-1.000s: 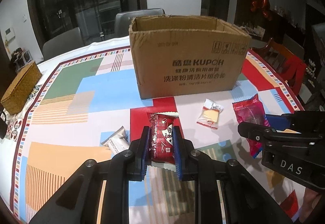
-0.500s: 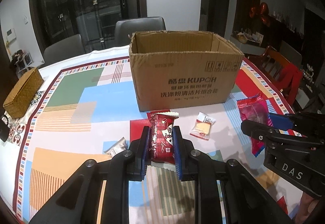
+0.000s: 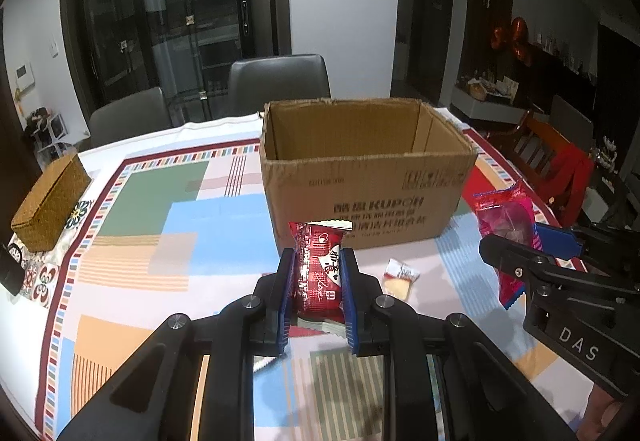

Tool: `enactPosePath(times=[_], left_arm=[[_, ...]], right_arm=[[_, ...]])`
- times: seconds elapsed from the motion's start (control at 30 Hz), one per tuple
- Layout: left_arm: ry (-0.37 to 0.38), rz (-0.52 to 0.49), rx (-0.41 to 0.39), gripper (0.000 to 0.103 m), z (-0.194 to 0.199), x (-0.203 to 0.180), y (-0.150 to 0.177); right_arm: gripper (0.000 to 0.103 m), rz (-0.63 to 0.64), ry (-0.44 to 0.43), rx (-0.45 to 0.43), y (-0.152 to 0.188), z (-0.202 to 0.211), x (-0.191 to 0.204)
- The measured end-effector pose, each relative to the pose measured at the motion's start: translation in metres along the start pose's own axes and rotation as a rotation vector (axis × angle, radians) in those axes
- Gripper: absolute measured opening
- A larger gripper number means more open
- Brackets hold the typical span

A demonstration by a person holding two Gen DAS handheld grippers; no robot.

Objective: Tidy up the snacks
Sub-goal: 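Carry the pastry bag and red chocolate over the cardboard box with both tools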

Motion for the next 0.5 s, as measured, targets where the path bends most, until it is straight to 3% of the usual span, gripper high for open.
enactPosePath(times=[0.5], left_arm=[[0.014, -0.012, -0.047, 0.022, -0.005, -0.003, -0.045]], right_arm=[[0.034, -0.016, 0.024, -0.068, -0.042, 0.006, -0.013]])
Point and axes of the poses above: each gripper's, at about its wrist camera, not at the fingertips, and z roughly against the way its jaws point, x to its left, y to its underside, the point moved 6 cm from there along -z, roughly the way its jaws point, and after that the axes turned 4 degrees about -x, right-handed, at the moved point
